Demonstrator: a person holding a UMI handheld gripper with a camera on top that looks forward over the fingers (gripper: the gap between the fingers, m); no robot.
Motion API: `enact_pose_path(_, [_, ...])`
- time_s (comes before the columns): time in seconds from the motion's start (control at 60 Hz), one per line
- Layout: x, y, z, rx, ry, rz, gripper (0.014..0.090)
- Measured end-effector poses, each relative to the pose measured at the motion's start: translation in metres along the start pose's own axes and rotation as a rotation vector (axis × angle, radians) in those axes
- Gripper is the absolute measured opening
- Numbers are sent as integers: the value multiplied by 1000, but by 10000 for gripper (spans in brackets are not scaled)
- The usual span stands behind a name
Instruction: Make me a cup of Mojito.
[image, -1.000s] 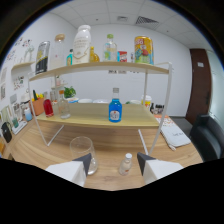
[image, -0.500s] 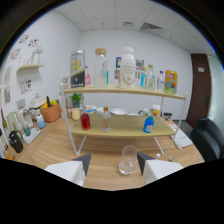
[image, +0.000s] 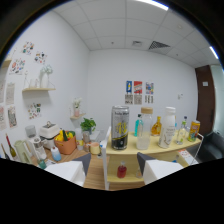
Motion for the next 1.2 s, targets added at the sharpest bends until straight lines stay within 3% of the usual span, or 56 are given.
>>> enact_pose_path(0.2, [5, -26, 60, 33, 23, 11, 861])
enact_pose_path(0.467, [24, -37, 138, 4, 37, 75, 843])
enact_pose_path(0.533, [24, -35, 149, -9, 29, 88, 785])
enact_pose_path(0.6, [26, -34, 157, -12, 32, 90, 656])
enact_pose_path(0.683, [24, -37, 159, 7, 28, 82, 543])
enact_pose_path(0.95, [23, -35, 149, -14, 47, 91, 519])
enact_pose_path(1.2, [36, -30, 80, 10, 65, 78, 514])
